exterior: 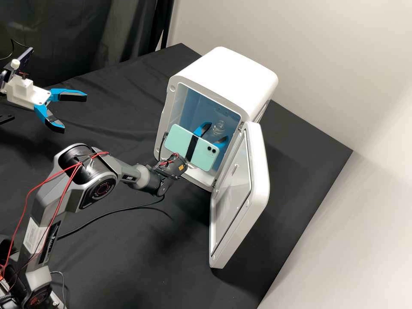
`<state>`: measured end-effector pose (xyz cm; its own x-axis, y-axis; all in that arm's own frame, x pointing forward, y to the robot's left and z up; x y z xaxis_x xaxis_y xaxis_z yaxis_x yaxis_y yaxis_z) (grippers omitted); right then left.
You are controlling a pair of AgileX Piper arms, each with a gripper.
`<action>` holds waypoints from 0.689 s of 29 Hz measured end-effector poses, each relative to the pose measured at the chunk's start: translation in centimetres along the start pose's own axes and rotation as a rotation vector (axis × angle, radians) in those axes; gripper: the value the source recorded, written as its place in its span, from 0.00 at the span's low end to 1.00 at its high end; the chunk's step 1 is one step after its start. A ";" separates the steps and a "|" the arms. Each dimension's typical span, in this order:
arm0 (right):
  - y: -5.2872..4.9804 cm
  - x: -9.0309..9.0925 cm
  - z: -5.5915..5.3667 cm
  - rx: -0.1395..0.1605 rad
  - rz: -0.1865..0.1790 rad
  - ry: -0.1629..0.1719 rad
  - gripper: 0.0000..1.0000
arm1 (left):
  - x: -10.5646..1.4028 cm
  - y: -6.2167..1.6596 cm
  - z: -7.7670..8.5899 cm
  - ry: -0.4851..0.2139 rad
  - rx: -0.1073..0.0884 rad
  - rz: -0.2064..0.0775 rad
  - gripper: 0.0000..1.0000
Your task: Place the flask in the incubator
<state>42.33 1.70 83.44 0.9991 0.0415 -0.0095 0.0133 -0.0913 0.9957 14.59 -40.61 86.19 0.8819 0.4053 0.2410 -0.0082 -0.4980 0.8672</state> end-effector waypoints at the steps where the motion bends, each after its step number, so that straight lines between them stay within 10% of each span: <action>1: -0.1 0.1 -0.1 0.000 -0.003 0.003 0.00 | 0.0 0.00 0.0 0.000 0.000 0.000 1.00; 20: -2.0 3.0 -0.5 0.001 -0.057 -0.032 0.00 | 0.0 0.00 0.0 0.000 0.000 0.000 1.00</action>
<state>45.24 2.51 81.48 0.9975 0.0145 -0.0693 0.0703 -0.0906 0.9934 14.59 -40.61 86.19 0.8819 0.4053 0.2410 -0.0082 -0.4980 0.8672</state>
